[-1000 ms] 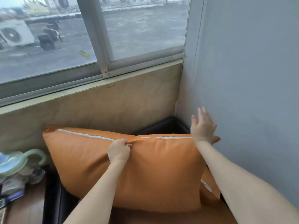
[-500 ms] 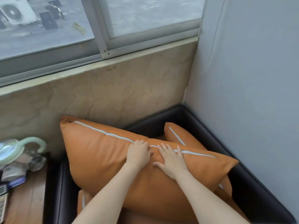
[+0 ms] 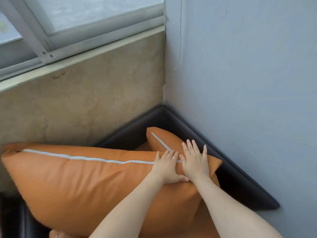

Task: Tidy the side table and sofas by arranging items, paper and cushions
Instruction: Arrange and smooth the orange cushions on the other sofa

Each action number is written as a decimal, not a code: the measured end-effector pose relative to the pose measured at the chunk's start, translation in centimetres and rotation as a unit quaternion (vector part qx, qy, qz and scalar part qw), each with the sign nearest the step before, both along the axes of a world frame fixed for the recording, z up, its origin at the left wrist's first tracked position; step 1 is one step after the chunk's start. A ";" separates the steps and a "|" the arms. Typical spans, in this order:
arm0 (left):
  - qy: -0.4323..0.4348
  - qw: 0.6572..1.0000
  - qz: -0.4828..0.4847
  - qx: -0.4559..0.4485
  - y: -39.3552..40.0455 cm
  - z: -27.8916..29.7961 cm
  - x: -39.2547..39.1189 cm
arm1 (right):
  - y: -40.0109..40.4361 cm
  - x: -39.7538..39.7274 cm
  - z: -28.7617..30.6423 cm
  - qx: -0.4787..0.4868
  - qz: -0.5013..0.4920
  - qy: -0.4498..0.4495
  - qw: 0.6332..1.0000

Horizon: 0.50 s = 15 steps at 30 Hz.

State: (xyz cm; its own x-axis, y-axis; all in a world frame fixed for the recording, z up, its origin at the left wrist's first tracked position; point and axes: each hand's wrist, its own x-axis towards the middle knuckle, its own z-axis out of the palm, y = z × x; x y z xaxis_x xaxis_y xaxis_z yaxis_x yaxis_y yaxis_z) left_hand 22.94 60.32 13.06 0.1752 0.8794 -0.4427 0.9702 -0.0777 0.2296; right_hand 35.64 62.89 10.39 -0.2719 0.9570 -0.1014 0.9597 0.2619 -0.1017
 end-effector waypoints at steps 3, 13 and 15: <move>-0.008 1.000 -0.002 0.010 0.8 -0.4 2.4 | 1.2 0.7 -0.2 -0.014 -0.085 0.031 0.996; 0.001 0.993 0.063 0.103 2.2 -0.2 1.2 | 4.7 5.3 0.6 0.017 -0.217 0.131 0.967; 0.004 0.990 0.070 0.120 3.1 0.7 0.3 | 4.0 7.3 0.6 0.020 -0.329 0.219 0.918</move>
